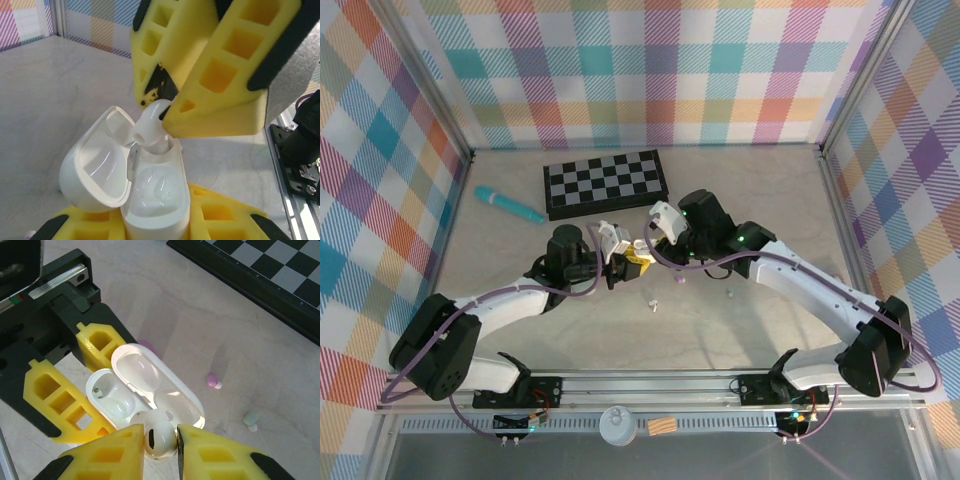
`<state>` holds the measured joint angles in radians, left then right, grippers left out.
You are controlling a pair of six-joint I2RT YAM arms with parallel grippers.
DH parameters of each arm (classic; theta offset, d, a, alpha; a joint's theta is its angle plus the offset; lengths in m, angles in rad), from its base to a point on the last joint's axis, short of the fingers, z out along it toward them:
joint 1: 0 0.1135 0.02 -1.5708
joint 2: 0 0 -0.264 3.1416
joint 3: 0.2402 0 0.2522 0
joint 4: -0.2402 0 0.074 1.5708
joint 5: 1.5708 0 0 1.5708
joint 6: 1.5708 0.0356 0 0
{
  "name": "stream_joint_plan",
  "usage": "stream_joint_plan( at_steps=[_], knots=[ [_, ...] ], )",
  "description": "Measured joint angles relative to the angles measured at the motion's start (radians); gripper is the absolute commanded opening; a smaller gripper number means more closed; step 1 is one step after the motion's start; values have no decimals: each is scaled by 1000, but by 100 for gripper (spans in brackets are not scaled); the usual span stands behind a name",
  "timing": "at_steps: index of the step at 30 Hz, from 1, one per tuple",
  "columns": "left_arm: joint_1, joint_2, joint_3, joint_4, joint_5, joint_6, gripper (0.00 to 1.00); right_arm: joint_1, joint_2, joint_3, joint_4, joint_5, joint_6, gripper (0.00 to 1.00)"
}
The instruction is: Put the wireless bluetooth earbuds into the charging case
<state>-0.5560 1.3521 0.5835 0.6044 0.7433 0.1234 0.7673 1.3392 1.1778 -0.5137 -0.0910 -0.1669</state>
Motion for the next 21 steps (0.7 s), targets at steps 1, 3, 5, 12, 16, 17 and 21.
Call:
stream_joint_plan(
  at_steps=[1, 3, 5, 12, 16, 17, 21],
  knots=[
    [0, 0, 3, 0, 0, -1, 1, 0, -4, -3, 2, 0, 0, 24],
    [0, 0, 5, 1, 0, -1, 1, 0, -8, -8, 8, -1, 0, 24],
    [0, 0, 5, 0, 0, -3, 1, 0, -8, -15, 16, -7, 1, 25],
    [0, -5, 5, 0, 0, -4, 1, 0, -8, -24, 20, -22, 6, 41],
    [0, -13, 5, 1, 0, -3, 1, 0, -22, -24, 21, -13, 27, 54],
    [0, -14, 5, 2, -1, -3, 1, -1, -32, -24, 23, -10, 31, 57],
    [0, -15, 3, 14, -4, 4, 1, -20, -87, -37, 61, -7, 71, 60]
  ],
)
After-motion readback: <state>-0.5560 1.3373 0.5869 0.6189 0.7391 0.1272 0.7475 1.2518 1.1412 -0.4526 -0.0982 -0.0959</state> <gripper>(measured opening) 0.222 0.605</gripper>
